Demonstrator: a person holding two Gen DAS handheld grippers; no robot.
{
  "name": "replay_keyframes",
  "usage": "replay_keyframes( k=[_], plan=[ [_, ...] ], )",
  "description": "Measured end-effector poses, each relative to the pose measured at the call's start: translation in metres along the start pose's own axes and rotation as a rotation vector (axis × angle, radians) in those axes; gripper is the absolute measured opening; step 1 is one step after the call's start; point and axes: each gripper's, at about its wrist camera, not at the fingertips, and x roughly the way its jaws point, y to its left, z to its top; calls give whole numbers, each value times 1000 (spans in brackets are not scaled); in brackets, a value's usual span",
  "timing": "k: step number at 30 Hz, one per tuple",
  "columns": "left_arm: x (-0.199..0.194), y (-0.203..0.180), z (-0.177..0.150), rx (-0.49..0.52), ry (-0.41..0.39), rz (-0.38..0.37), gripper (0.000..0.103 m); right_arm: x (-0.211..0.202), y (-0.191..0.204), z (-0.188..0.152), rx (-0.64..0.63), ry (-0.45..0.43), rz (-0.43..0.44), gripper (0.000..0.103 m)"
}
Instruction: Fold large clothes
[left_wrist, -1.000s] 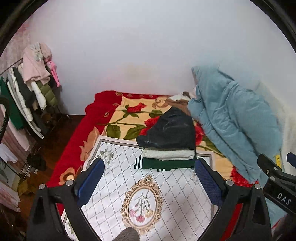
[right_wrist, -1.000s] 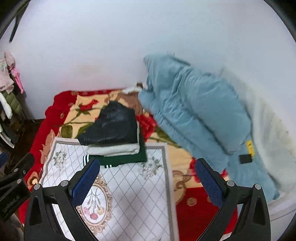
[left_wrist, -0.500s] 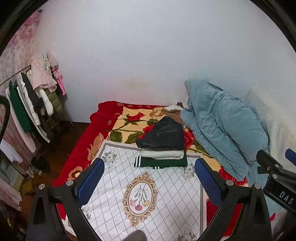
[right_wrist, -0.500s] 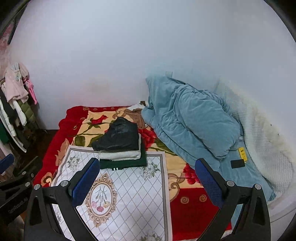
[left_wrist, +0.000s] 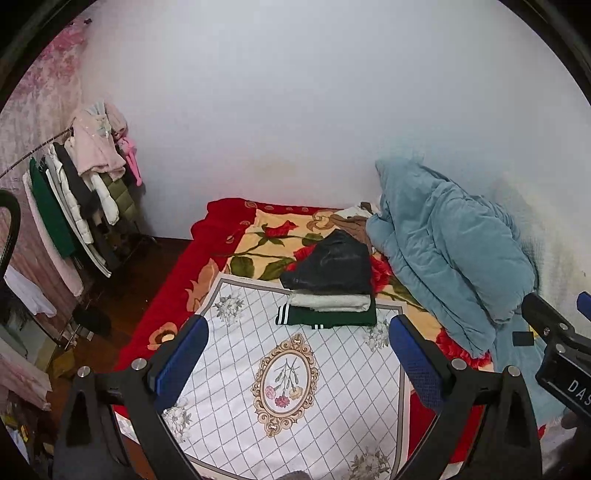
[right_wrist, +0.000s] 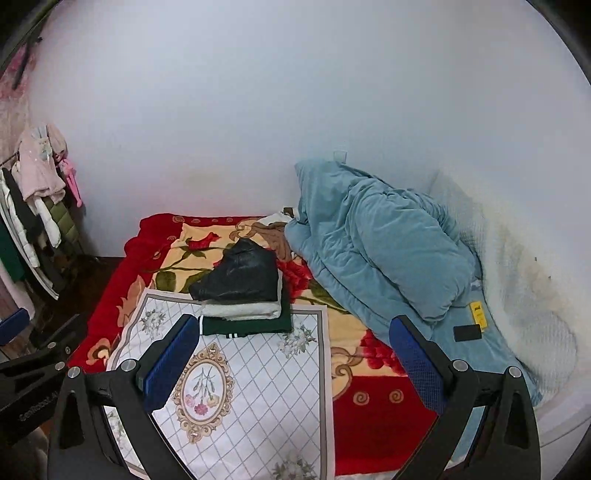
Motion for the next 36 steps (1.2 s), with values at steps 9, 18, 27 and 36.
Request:
replay_keyframes(
  k=[9, 18, 27, 36],
  plan=[
    [-8, 3, -1, -8, -13, 5, 100, -13, 1, 3, -7, -20, 13, 103],
    [-12, 4, -1, -4, -21, 4, 100, -17, 3, 1, -7, -21, 27, 103],
    [-15, 6, 2, 0, -25, -3, 101, -13, 4, 1, -8, -15, 24, 103],
    [-17, 6, 4, 0, -30, -8, 101, -11, 0, 2, -1, -22, 26, 103]
  ],
)
